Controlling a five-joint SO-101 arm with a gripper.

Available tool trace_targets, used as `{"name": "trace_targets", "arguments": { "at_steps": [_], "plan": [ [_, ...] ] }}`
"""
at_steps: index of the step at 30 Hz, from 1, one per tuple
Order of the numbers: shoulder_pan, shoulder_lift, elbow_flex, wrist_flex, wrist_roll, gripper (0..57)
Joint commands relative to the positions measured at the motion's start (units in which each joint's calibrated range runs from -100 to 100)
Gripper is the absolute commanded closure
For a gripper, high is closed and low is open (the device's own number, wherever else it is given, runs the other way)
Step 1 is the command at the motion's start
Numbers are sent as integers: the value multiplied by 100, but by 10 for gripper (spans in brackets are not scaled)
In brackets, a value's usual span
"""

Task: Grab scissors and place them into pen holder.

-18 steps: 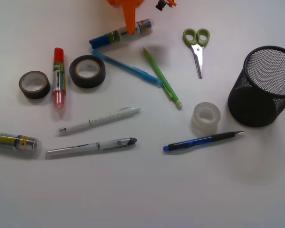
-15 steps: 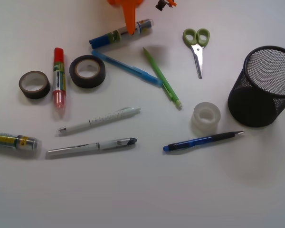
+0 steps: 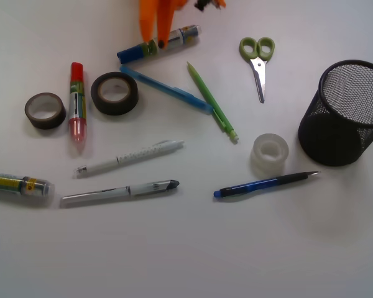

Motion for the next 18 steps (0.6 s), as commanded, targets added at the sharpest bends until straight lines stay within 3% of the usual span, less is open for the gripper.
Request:
{"name": "trace_targets", "arguments": {
  "at_steps": [1,8,15,18],
  "plan": [
    [11,6,-1229,-92,-713,334],
    [295,295,-3330,-328,-762,333],
    [101,3346,-5413,-92,-860,337],
    [56,4612,-6066,521,-1490,338]
  ]
}}
